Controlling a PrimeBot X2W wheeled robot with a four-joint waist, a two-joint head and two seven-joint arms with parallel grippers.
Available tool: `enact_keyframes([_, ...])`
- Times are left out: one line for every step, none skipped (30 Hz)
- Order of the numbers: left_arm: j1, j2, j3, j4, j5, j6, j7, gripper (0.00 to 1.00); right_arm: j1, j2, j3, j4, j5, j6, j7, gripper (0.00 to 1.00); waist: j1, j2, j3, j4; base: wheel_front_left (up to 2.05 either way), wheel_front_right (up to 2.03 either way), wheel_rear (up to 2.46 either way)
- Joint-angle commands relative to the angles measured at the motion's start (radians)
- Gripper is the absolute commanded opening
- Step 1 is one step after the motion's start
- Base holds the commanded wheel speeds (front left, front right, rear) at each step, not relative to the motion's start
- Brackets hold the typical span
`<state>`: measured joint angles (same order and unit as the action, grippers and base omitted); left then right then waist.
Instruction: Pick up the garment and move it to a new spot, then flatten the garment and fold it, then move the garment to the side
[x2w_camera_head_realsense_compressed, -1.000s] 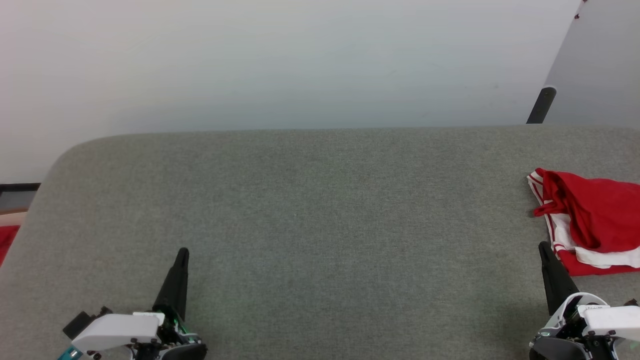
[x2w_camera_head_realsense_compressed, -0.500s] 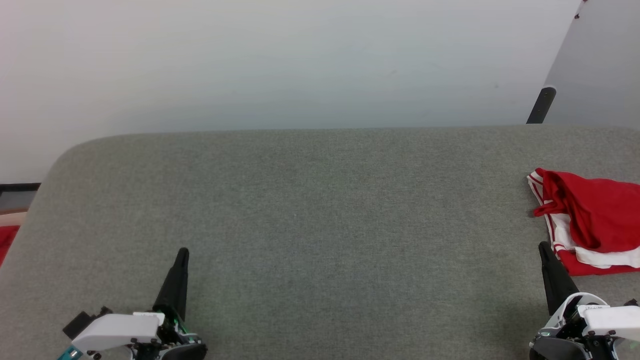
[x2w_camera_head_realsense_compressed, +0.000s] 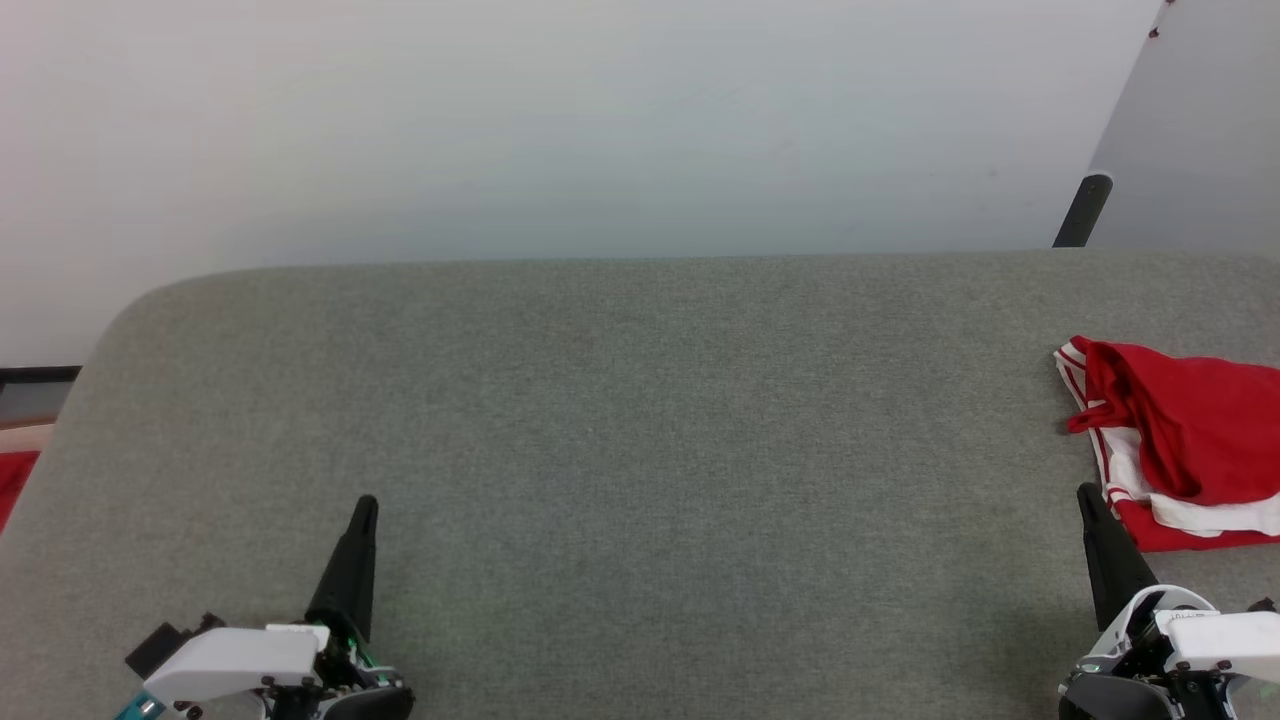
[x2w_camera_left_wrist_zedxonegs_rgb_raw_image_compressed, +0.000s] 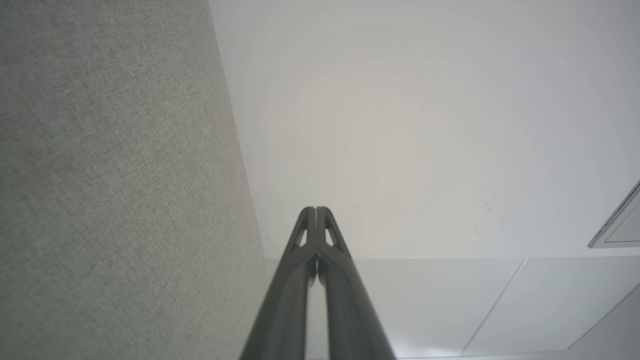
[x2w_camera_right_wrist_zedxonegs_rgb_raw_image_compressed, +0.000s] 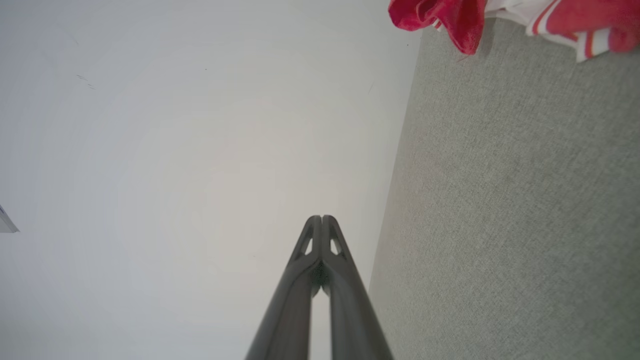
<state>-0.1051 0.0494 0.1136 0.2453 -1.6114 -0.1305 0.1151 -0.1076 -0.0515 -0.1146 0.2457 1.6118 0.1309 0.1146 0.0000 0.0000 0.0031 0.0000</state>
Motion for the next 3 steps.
enact_keyframes([-0.009,-0.001,0.000,0.001,-0.003,0.000,0.001,0.00,-0.004,0.004,0.000,-0.002,0.002,0.000,0.002,0.00,0.0000,0.0000,0.000,0.000,0.00,0.00,0.00])
enact_keyframes([-0.009,-0.001,0.000,0.001,-0.003,0.000,0.001,0.00,-0.004,0.004,0.000,-0.002,0.002,0.000,0.002,0.00,0.0000,0.0000,0.000,0.000,0.00,0.00,0.00])
enact_keyframes([-0.009,-0.001,0.000,0.001,-0.003,0.000,0.001,0.00,-0.004,0.004,0.000,-0.002,0.002,0.000,0.002,0.00,0.0000,0.0000,0.000,0.000,0.00,0.00,0.00])
